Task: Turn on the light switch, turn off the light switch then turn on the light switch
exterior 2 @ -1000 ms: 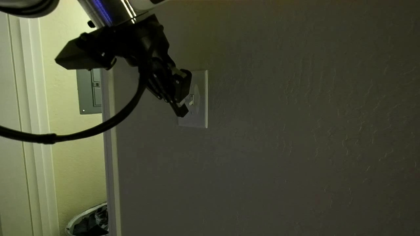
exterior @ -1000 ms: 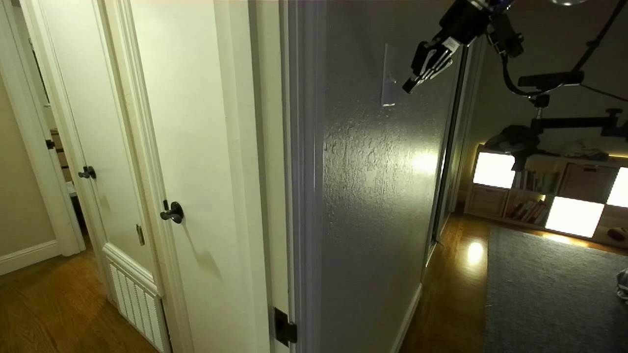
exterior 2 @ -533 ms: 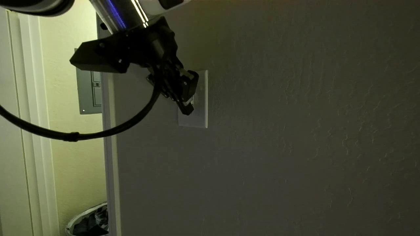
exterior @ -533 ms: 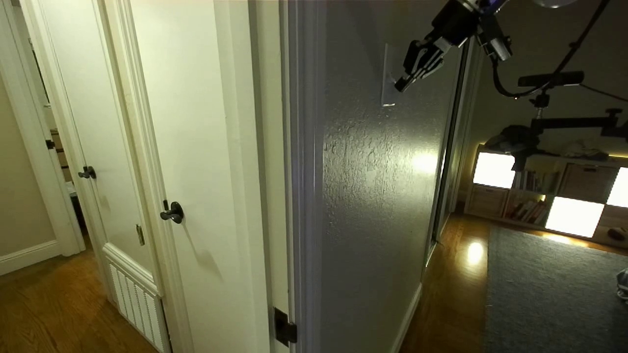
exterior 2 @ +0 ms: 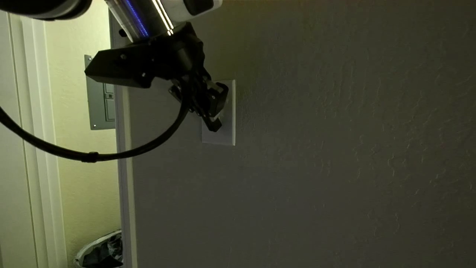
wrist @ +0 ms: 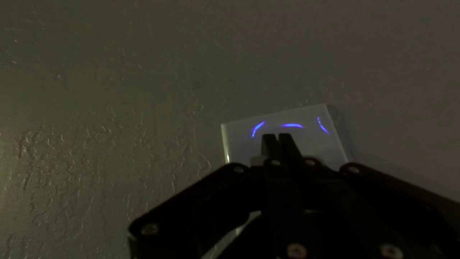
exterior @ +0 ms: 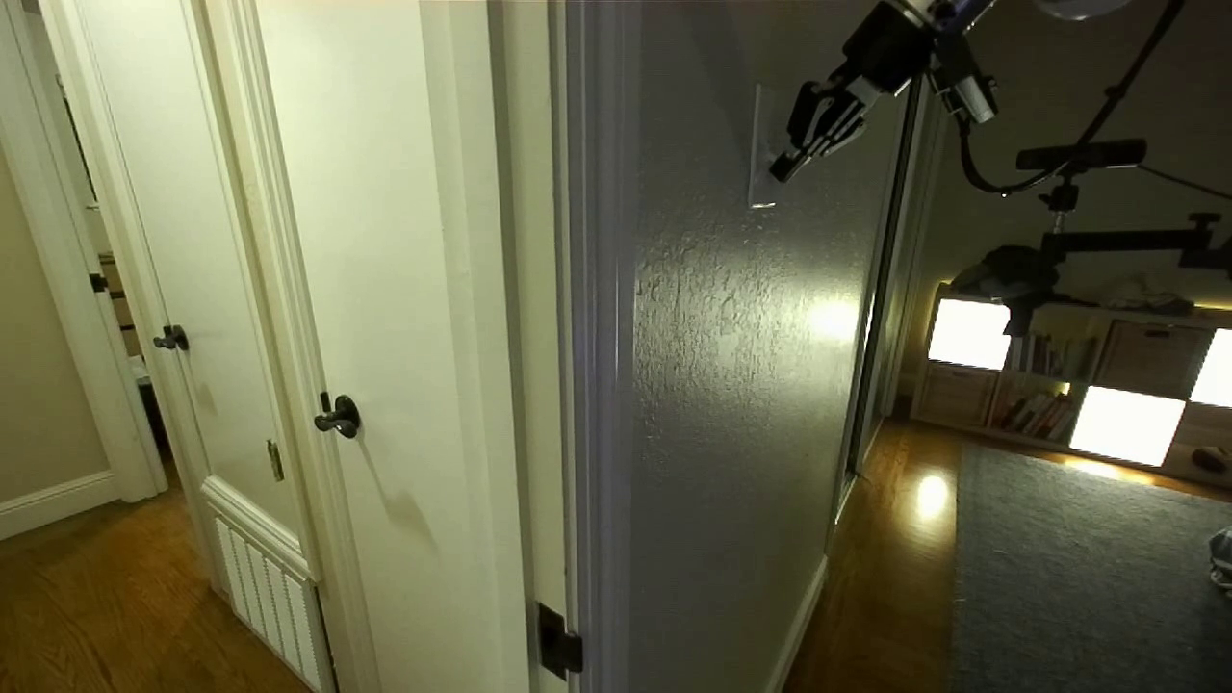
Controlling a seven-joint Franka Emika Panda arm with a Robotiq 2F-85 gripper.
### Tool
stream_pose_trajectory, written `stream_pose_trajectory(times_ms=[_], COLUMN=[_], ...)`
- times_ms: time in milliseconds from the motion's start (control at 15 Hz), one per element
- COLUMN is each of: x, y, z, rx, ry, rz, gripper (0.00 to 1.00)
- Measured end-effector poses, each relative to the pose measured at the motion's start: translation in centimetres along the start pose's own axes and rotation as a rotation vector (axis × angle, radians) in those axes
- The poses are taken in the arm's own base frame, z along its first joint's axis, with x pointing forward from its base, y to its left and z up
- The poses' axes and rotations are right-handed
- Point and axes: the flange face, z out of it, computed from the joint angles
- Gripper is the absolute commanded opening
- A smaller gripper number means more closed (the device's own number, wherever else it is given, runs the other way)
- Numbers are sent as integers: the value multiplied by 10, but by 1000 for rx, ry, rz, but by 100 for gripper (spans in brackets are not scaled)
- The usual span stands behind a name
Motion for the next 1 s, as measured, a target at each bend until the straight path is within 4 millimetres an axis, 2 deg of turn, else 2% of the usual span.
stream_pose_trajectory(times_ms=[200,400,600,800,1000], x=[1,8,8,7,-5], y=[-1,-3,-5,-6,-11], z=[-3,-18,-24,-23,-14], rx=[-4,-15,-30,-30,-9], ry=[2,32,33,23,-39], rz=[-13,-41,-74,-85,-88], gripper=[6,6,6,6,6])
